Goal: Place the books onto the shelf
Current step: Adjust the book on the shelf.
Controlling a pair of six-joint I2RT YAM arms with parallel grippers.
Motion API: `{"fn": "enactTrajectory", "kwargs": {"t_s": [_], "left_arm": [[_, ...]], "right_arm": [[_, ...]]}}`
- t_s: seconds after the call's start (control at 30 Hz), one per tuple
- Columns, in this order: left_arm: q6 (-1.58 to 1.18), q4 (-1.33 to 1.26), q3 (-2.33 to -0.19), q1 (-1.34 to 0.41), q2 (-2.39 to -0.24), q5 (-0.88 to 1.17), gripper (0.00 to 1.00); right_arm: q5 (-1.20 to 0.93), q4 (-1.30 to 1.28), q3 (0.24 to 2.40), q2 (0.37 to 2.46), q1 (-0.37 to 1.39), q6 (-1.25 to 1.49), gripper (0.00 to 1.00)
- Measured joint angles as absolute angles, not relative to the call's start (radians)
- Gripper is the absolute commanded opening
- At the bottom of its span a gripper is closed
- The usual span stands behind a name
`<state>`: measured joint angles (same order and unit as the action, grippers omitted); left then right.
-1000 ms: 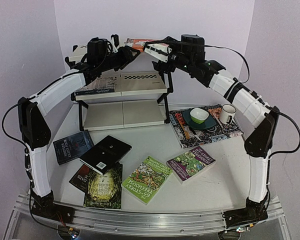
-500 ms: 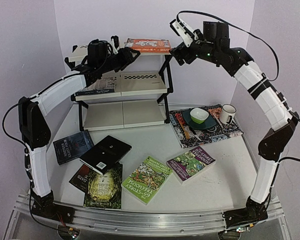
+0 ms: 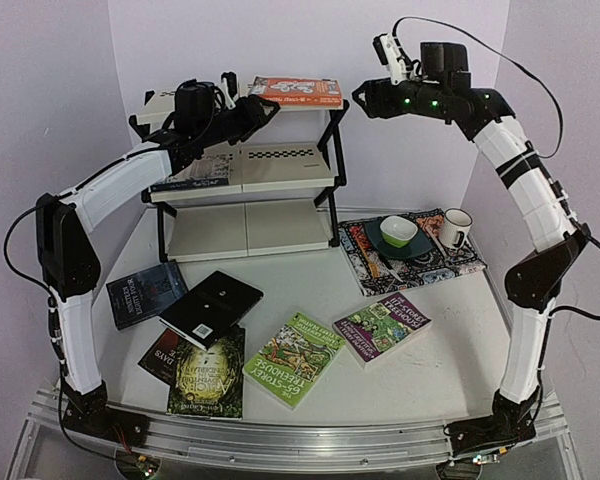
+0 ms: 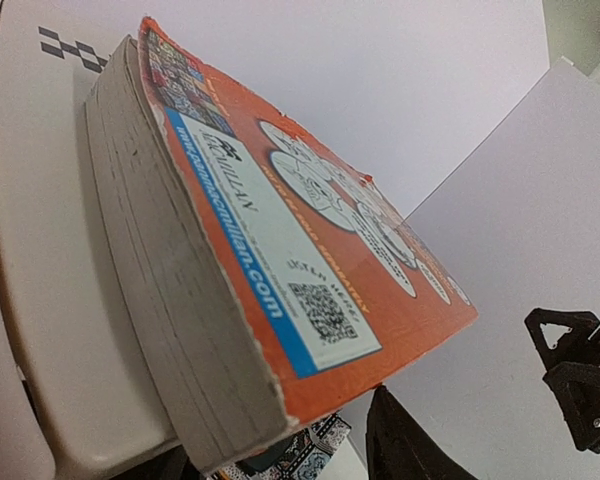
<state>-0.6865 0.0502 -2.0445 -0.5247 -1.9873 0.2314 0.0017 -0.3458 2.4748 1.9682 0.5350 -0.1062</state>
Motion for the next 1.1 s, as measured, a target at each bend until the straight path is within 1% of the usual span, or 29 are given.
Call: {"fn": "enactTrajectory", "kwargs": {"t_s": [0.23, 0.37, 0.53, 0.87, 1.1], "left_arm": [[-0.686, 0.052, -2.03, -0.524, -1.976, 0.231, 0.54], [-0.686, 0.052, -2.026, -0.524, -1.972, 0.231, 0.54], [-0.686, 0.051, -2.024, -0.524, -1.972, 0.231, 0.55], [-0.682, 0.053, -2.013, -0.524, -1.961, 0.231, 0.55], [-0.681, 0.043, -1.999, -0.522, -1.953, 0.23, 0.55]], "right_arm": [[-0.043, -0.34, 2.512, 2.049, 0.535, -0.04, 0.57], [-0.049, -0.322, 2.52, 2.079, 0.535, -0.009, 0.54], [-0.055, -0.288, 2.557, 2.117, 0.535, 0.017, 0.47], [-0.055, -0.22, 2.585, 2.167, 0.534, 0.039, 0.41], [-0.053, -0.18, 2.607, 2.203, 0.532, 0.052, 0.35]]}}
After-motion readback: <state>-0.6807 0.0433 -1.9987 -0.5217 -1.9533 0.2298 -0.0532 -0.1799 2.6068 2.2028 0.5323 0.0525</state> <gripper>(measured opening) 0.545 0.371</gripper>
